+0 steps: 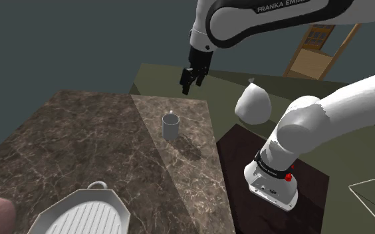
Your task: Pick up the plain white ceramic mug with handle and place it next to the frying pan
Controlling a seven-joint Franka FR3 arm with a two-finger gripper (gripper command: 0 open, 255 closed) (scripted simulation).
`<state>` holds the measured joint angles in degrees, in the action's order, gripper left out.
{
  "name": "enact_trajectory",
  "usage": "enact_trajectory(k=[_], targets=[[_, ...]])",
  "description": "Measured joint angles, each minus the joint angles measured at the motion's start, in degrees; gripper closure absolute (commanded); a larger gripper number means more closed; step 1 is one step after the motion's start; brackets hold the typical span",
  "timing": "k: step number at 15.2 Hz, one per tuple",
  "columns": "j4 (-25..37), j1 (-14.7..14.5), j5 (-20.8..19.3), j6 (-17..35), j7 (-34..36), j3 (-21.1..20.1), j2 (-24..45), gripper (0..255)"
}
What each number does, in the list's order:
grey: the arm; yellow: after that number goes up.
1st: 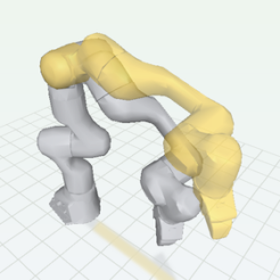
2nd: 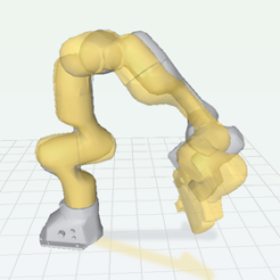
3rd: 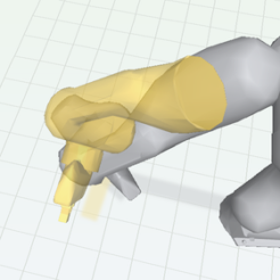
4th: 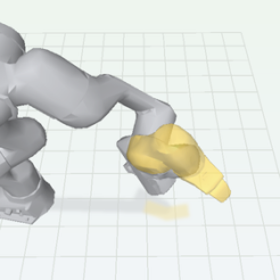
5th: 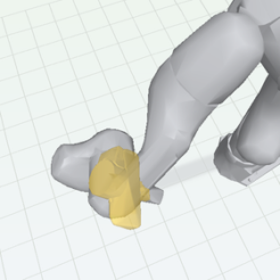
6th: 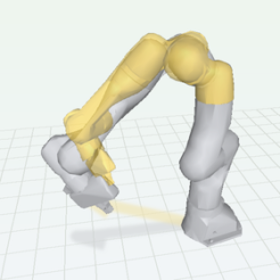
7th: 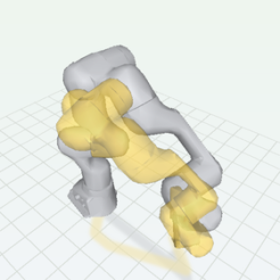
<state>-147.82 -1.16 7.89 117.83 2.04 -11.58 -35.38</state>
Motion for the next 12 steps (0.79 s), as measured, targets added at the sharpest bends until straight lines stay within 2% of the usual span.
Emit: enact_trajectory(k=[7, 12], targets=[[-1.8, -0.1, -0.6, 13.3, 5.6, -5.9, 11.7, 0], [-0.3, 1.3, -4.8, 22.7, 11.9, -10.3, 23.2, 0]])
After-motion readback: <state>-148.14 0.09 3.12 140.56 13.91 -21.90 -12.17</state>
